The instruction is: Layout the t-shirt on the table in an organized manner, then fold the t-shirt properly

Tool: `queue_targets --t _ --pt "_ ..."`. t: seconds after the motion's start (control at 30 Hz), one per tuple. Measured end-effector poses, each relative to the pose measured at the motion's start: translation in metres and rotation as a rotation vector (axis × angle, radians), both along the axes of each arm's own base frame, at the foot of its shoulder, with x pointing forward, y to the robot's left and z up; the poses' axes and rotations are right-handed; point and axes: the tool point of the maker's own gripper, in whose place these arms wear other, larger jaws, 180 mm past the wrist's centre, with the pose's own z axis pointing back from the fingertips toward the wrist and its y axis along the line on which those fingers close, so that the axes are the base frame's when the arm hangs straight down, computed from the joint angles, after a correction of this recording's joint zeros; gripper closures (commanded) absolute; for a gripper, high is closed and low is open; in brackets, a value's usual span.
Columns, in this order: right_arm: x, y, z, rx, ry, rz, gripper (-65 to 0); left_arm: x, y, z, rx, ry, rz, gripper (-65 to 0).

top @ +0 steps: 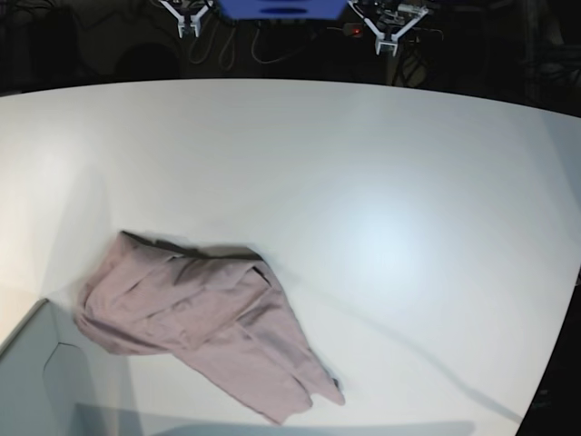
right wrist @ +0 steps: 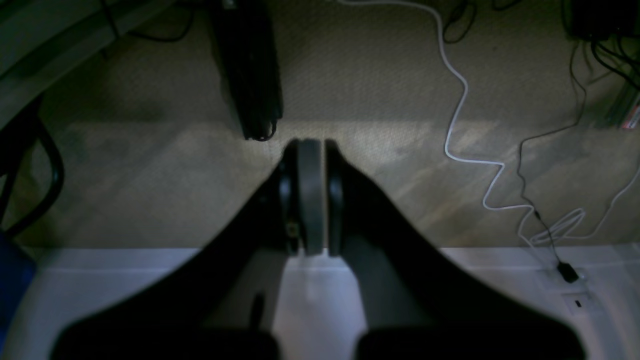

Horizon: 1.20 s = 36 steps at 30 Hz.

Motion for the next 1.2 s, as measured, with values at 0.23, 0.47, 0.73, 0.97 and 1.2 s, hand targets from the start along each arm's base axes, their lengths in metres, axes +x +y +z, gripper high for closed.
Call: queue_targets --t 0.23,0.47,0.73,0.97,1.2 --pt "0.000 0.000 0.000 0.000 0.000 0.000 0.0 -0.001 0.000 0.000 0.000 0.002 0.000 0.0" --pt "0.000 0.000 0.000 0.000 0.000 0.000 0.0 -0.001 0.000 0.000 0.000 0.002 0.000 0.0" --pt "0.000 0.000 0.000 0.000 0.000 0.000 0.0 -0.001 0.000 0.000 0.000 0.002 0.000 0.0" --pt "0.000 0.000 0.000 0.000 0.000 0.000 0.0 -0.002 0.000 0.000 0.000 0.003 0.002 0.0" --pt "-0.010 -0.002 0.004 -0.004 -0.028 0.002 0.0 -0.010 0.022 0.002 0.035 0.000 -0.001 0.0"
